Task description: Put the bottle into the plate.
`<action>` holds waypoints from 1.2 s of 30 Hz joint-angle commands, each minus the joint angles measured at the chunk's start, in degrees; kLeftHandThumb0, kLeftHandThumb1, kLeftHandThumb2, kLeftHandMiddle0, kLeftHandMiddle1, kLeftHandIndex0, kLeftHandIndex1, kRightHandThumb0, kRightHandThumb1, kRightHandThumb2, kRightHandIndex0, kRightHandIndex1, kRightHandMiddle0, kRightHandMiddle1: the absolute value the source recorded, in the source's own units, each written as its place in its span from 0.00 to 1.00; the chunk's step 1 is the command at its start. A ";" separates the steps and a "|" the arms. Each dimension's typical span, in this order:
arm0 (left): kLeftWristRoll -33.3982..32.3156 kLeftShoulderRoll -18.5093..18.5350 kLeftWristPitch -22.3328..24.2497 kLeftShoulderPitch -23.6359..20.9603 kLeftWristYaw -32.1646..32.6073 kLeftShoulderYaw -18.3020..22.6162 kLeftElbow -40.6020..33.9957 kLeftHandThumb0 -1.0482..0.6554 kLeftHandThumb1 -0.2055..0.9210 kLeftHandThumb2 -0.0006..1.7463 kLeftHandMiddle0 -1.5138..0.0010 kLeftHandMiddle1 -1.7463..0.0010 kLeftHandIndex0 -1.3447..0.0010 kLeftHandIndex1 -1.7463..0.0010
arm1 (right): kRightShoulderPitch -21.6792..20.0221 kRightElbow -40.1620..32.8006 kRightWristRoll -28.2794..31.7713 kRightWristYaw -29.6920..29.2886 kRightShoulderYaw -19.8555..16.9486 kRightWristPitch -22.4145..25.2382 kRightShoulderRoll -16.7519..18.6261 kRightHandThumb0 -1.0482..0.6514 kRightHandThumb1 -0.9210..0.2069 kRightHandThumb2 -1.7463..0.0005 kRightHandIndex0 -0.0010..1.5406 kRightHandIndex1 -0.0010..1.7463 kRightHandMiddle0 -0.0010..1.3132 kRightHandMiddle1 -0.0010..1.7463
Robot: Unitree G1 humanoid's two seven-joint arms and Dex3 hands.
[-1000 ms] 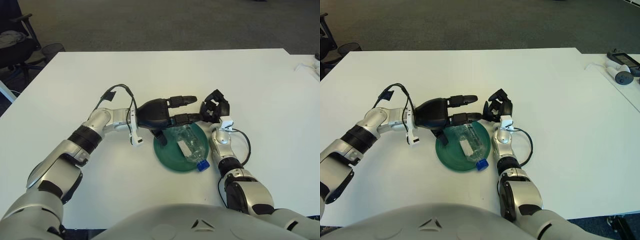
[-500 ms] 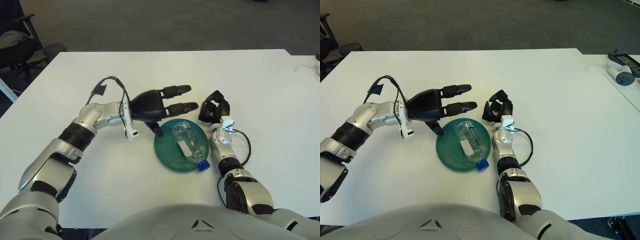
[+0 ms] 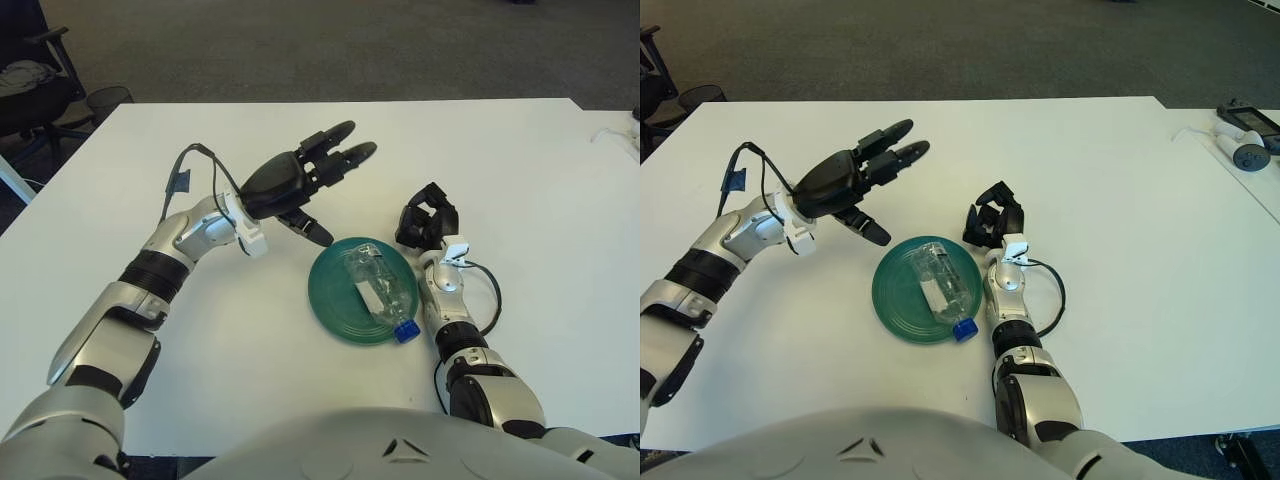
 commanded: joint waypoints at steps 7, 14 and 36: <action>-34.35 -5.10 7.29 2.18 -21.19 8.17 9.84 0.00 1.00 0.37 1.00 1.00 1.00 1.00 | 9.05 3.45 2.49 0.51 -0.64 3.56 2.72 0.35 0.52 0.26 0.75 1.00 0.45 1.00; -31.90 -6.99 7.09 2.27 -18.28 13.36 13.06 0.00 1.00 0.45 1.00 1.00 1.00 1.00 | 9.30 2.73 2.24 0.26 -0.66 4.23 2.76 0.35 0.52 0.27 0.75 1.00 0.45 1.00; -33.16 -20.83 26.91 5.70 -11.84 26.17 17.35 0.01 1.00 0.63 1.00 1.00 0.95 0.97 | 10.05 1.33 2.73 0.95 -0.83 4.66 2.89 0.35 0.51 0.27 0.75 1.00 0.44 1.00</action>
